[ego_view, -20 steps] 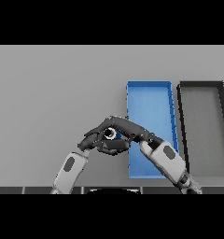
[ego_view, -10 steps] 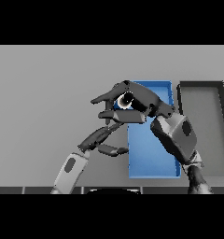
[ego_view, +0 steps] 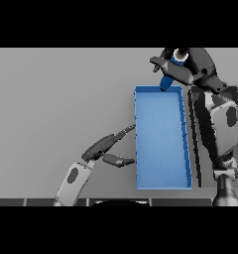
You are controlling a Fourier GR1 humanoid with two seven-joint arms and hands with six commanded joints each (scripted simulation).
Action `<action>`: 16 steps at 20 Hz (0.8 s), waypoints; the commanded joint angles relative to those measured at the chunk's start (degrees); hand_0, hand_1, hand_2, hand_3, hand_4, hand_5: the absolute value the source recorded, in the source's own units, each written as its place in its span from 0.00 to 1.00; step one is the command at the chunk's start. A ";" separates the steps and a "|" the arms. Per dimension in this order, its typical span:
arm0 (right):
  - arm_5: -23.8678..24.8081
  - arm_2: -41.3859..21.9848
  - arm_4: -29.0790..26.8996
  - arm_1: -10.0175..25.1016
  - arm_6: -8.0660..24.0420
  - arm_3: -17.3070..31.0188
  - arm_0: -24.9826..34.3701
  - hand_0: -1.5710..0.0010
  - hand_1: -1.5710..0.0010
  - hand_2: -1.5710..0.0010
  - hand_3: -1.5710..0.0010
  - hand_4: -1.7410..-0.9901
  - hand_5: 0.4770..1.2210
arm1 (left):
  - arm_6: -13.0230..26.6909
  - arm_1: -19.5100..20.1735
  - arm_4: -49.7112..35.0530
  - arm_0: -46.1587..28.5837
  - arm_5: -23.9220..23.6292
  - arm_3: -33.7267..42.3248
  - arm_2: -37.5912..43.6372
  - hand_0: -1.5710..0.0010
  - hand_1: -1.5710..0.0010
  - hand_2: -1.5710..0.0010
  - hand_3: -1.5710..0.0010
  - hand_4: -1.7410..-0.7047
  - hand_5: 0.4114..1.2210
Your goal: Pick up the blue pipe and place it into the blue bin.
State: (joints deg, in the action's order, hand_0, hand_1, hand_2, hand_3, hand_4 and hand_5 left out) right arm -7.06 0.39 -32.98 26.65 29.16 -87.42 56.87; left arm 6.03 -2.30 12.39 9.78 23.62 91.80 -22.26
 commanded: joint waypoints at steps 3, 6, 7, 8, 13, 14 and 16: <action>0.55 1.39 -0.21 1.43 0.93 0.10 -6.31 0.00 0.00 0.00 0.00 0.00 1.00 | 0.06 0.06 0.22 0.48 -0.50 0.16 0.31 1.00 1.00 1.00 1.00 0.84 0.01; 0.94 1.70 -0.41 2.26 2.28 -2.29 -13.82 0.00 0.00 0.00 0.00 0.00 1.00 | -0.12 0.66 0.19 1.11 0.07 -1.23 0.73 1.00 1.00 1.00 1.00 0.84 0.01; 1.36 1.40 0.24 2.42 2.91 -2.83 -15.94 0.00 0.00 0.00 0.00 0.00 1.00 | -0.44 0.25 -0.20 0.44 0.10 -0.56 0.40 1.00 1.00 1.00 1.00 0.84 0.01; 1.81 0.86 0.68 2.16 3.44 -3.74 -18.24 0.00 0.00 0.00 0.00 0.00 1.00 | -0.28 -0.23 -0.15 0.21 -0.08 -0.61 0.10 1.00 1.00 1.00 1.00 0.84 0.01; 8.08 -1.68 1.85 4.40 5.78 -8.68 -29.41 0.00 0.00 0.00 0.00 0.00 1.00 | 0.01 0.04 -0.17 -2.00 -0.20 1.39 -0.66 1.00 1.00 1.00 1.00 0.83 0.02; 10.57 -3.06 1.77 5.91 5.77 -8.80 -30.86 0.00 0.00 0.00 0.00 0.00 1.00 | 0.28 0.00 -0.02 -2.05 -0.27 1.49 -0.79 1.00 1.00 1.00 1.00 0.83 0.02; 15.54 -7.39 2.30 8.09 5.77 -8.33 -32.94 0.00 0.00 0.00 0.04 0.00 1.00 | 0.26 0.19 -0.44 -1.60 -0.05 1.78 -0.44 1.00 1.00 1.00 1.00 0.82 0.01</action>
State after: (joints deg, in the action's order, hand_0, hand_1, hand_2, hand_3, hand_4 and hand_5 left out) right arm 8.44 -7.03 -30.80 34.72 34.92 -95.73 23.88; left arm 6.19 -2.10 11.93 8.20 23.54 93.59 -22.68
